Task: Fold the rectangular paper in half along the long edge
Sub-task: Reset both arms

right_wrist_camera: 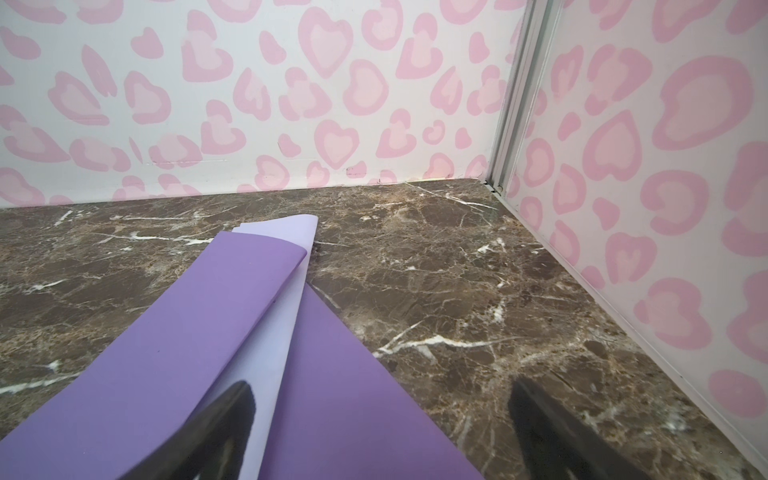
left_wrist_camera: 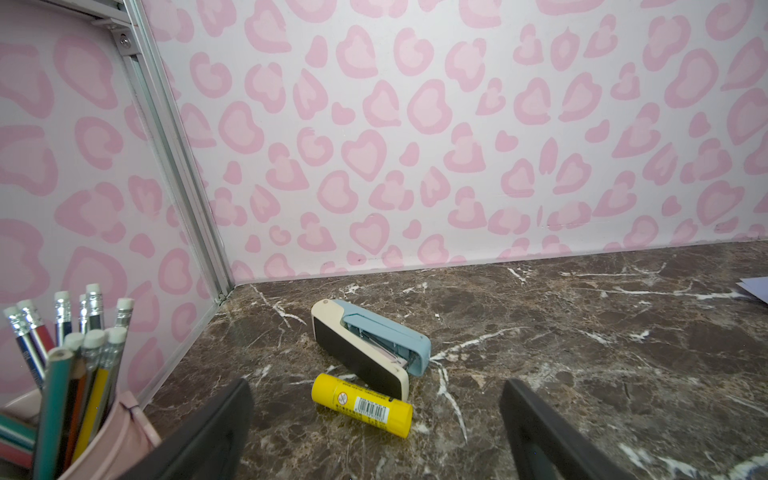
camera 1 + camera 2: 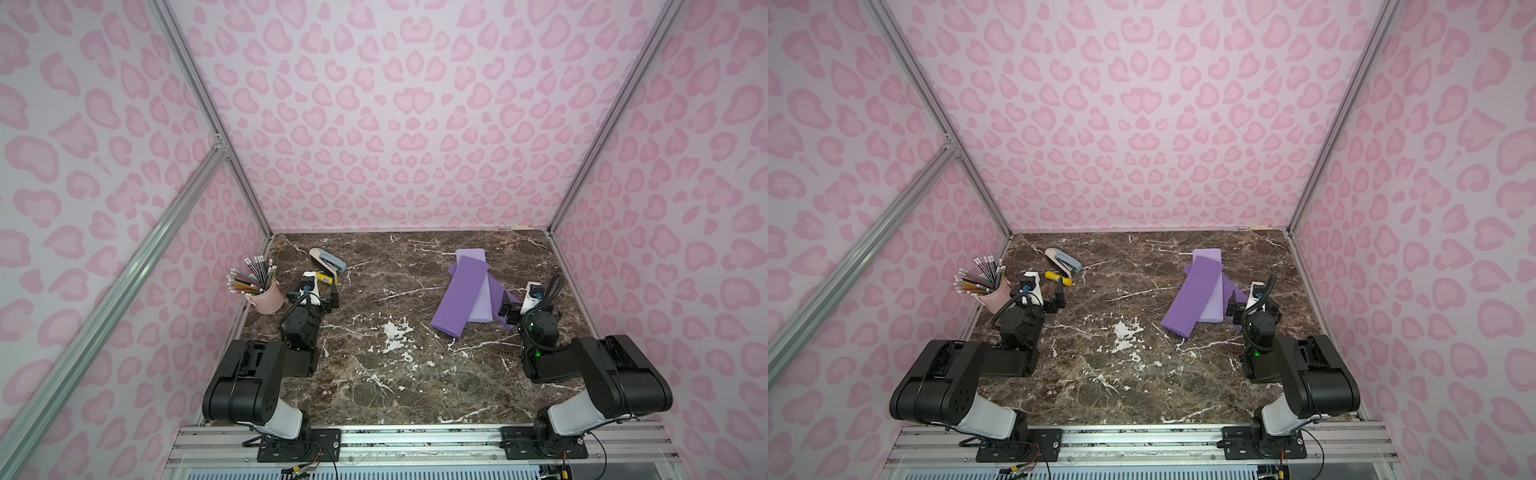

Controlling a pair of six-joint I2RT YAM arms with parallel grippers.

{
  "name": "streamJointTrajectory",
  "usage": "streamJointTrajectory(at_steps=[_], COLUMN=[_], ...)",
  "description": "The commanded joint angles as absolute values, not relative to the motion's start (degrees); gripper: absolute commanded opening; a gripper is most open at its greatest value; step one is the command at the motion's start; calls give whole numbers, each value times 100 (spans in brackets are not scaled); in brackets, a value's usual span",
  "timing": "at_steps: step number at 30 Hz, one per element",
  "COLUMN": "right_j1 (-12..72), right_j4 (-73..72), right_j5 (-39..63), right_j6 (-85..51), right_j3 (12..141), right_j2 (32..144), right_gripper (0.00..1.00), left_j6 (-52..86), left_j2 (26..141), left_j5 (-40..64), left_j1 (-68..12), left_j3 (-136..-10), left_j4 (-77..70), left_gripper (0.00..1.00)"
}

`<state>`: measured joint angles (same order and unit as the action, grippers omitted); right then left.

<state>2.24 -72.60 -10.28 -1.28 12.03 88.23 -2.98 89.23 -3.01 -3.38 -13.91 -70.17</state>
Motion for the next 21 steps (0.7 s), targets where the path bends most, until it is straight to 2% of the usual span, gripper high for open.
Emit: streamJointTrajectory(at_steps=[1, 21], right_j1=[226, 185], right_j4=[-7334, -7302], right_j5=[-976, -881], right_j6=[-192, -210], right_j3=[1257, 1286], right_j2=[8807, 8816], right_gripper=[100, 100], left_j6=[-284, -289], left_j2=[8915, 8918], left_j5=[-281, -280], left_j1=[-334, -334], left_j3=[-1389, -1391], left_j4=[-7304, -7305], left_gripper=[96, 96])
